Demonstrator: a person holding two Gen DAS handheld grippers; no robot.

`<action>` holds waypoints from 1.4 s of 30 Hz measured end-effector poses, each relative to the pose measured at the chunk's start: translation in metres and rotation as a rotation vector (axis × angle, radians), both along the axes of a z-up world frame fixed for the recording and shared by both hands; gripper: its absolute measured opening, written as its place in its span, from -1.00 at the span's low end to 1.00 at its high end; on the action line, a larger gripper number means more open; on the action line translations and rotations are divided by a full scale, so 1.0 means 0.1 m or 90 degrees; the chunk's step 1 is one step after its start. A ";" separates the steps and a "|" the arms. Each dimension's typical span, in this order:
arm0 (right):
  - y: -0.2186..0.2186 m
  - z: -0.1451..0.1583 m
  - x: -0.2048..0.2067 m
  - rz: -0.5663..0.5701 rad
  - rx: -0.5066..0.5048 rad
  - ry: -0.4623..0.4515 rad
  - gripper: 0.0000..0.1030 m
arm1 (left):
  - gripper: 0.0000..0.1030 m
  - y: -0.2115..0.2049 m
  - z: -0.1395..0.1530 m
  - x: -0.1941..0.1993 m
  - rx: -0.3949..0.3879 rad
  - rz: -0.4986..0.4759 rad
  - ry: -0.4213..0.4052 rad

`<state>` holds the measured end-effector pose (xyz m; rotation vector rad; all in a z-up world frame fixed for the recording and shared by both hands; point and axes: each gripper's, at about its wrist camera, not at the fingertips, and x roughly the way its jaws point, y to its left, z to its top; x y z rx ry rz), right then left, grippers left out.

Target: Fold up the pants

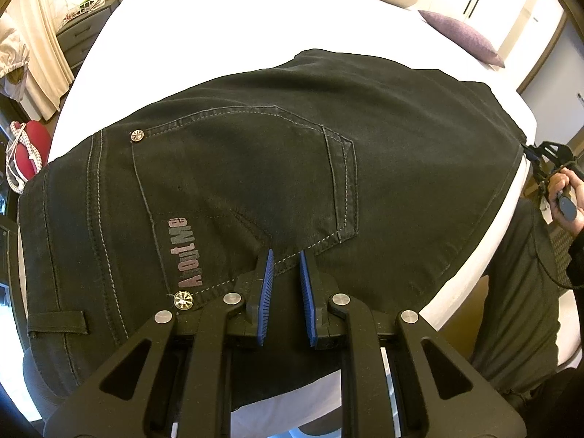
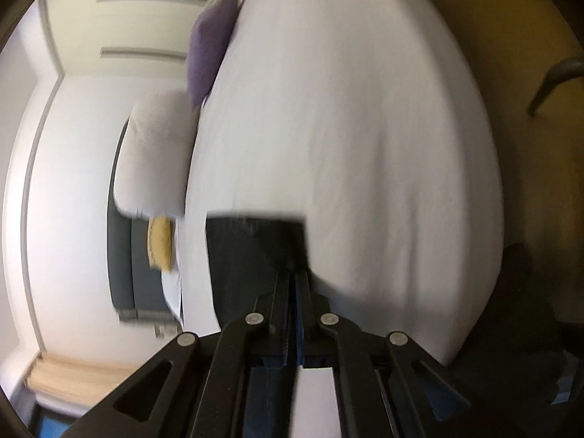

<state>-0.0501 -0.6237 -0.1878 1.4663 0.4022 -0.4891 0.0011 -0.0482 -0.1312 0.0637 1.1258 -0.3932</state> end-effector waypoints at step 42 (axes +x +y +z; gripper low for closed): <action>-0.53 0.42 1.53 0.137 -0.194 0.195 -0.86 | -0.71 0.01 0.00 0.06 -0.016 0.023 -0.003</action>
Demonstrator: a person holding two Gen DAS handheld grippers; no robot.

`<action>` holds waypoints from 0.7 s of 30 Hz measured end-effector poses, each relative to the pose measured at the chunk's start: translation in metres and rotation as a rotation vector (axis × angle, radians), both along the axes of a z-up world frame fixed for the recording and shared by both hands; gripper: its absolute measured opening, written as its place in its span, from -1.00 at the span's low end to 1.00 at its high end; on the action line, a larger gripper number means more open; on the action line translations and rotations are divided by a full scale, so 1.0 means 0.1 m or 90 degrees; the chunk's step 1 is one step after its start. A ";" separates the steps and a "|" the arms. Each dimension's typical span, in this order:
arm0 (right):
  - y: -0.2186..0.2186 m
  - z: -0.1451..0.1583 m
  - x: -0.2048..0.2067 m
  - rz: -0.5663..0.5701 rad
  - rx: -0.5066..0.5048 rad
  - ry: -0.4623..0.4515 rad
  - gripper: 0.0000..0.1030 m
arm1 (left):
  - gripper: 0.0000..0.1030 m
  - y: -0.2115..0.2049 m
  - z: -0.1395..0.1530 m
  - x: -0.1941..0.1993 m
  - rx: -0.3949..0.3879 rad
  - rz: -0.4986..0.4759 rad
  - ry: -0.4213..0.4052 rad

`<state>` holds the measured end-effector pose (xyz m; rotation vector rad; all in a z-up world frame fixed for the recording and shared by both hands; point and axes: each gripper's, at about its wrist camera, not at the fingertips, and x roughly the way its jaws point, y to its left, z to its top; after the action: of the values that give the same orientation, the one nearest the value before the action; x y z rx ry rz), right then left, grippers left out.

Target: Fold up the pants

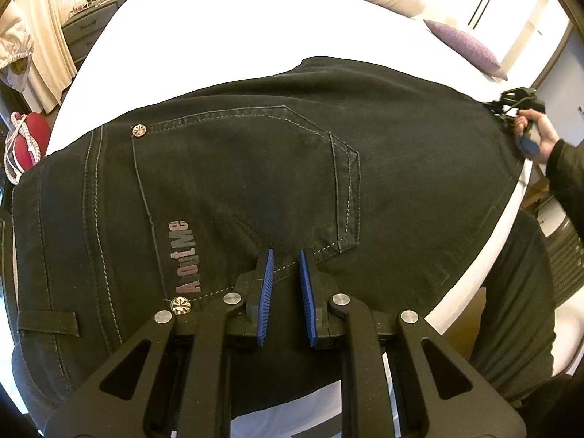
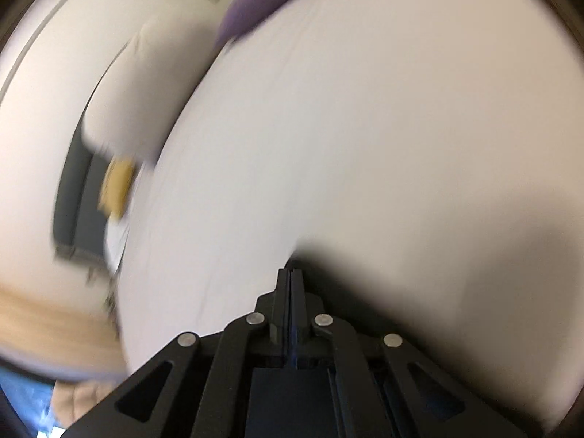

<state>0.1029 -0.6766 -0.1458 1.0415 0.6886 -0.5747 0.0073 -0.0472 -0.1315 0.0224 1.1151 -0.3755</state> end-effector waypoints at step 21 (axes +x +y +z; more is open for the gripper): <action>1.29 -0.44 -0.60 0.295 0.138 -0.107 -1.00 | -0.71 -0.52 0.02 0.46 -0.021 -0.049 -0.044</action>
<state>0.0425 -0.5476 -0.1897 1.0705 0.8230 -0.0104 0.0533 -0.0987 -0.1292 0.0487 1.0421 -0.4597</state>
